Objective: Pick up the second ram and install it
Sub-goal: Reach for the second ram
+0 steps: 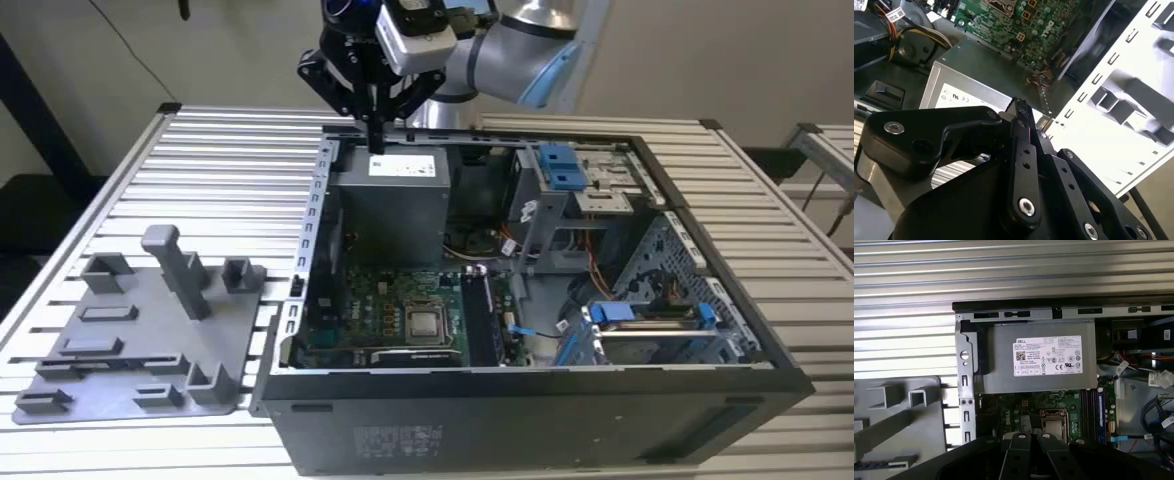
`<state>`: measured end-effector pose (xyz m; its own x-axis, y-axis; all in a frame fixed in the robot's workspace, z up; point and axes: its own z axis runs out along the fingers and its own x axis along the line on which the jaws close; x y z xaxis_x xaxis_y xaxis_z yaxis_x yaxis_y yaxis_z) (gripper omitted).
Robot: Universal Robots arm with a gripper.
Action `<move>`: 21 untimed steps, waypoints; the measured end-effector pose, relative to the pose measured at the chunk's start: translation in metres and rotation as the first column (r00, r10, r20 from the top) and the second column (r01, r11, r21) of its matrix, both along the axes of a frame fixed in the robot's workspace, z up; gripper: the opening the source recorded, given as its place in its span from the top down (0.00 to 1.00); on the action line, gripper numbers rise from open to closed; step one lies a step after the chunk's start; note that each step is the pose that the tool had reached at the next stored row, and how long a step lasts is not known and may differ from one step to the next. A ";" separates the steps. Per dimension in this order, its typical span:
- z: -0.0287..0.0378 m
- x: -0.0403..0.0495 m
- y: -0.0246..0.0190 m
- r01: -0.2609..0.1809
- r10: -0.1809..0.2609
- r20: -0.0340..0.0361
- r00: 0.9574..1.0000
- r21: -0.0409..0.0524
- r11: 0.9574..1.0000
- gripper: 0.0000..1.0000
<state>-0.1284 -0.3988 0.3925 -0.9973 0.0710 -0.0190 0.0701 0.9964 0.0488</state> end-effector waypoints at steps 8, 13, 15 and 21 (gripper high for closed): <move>0.0000 -0.0002 0.0000 0.000 0.000 0.000 1.000 0.000 1.000 0.89; 0.0000 -0.0017 -0.0001 0.000 0.000 0.000 1.000 0.000 1.000 0.89; 0.0000 -0.0045 0.0000 0.000 0.000 0.002 1.000 0.000 1.000 0.89; 0.0000 -0.0205 0.0000 0.000 0.000 0.015 1.000 0.000 1.000 0.89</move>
<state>-0.1489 -0.3988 0.3925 -0.9969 0.0711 -0.0344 0.0693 0.9964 0.0496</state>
